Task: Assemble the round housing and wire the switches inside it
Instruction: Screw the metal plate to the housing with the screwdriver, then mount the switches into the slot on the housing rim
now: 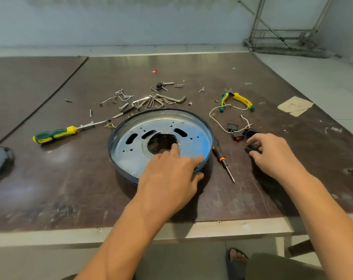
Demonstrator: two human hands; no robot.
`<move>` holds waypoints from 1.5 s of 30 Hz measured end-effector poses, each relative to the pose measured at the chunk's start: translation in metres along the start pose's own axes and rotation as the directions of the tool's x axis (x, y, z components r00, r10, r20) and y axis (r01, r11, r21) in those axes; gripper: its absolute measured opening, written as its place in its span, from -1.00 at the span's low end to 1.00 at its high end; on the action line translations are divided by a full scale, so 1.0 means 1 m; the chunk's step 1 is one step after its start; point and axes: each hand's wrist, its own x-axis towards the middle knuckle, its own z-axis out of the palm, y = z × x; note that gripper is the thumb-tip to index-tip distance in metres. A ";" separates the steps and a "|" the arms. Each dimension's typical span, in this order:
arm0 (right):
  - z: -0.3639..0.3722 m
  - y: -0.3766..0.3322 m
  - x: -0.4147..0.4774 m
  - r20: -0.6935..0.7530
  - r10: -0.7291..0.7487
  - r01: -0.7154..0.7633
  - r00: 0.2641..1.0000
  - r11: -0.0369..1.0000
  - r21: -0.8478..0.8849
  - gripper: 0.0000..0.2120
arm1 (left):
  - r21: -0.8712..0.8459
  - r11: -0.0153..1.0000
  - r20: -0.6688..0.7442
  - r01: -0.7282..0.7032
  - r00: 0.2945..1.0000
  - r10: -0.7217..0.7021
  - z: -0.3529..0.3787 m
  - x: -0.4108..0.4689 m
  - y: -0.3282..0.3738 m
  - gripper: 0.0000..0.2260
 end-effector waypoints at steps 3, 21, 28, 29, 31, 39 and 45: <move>0.000 0.000 -0.003 -0.001 -0.019 0.019 1.000 0.999 0.040 -0.68 | -0.210 0.977 -0.142 0.035 0.988 -0.066 -0.010 0.000 0.004 -0.73; 0.003 -0.070 -0.030 -0.216 -0.255 0.295 0.943 0.333 0.896 -0.76 | -0.897 -0.416 0.106 -0.152 0.838 -0.535 -0.039 -0.004 -0.052 -0.59; 0.037 -0.106 -0.052 -0.284 -0.510 0.509 0.812 0.381 0.772 -0.68 | -0.912 -0.405 0.277 -0.062 0.632 -0.723 -0.031 -0.004 -0.087 -0.60; 0.039 -0.108 -0.050 -0.270 -0.517 0.505 0.812 0.393 0.768 -0.67 | -0.911 -0.410 0.300 -0.039 0.619 -0.726 -0.029 -0.006 -0.093 -0.62; 0.045 -0.111 -0.047 -0.253 -0.534 0.508 0.807 0.410 0.757 -0.67 | -0.902 -0.432 0.345 0.008 0.615 -0.709 -0.022 -0.011 -0.103 -0.71; 0.057 -0.112 -0.025 -0.262 -0.463 0.512 0.846 0.574 0.639 -0.63 | -0.899 -0.329 0.438 0.290 0.604 -0.666 0.011 -0.025 -0.113 -0.54; 0.054 -0.103 -0.013 -0.302 -0.416 0.507 0.858 0.584 0.634 -0.68 | -0.948 0.007 0.191 0.319 0.582 -0.790 0.020 -0.020 -0.093 -0.43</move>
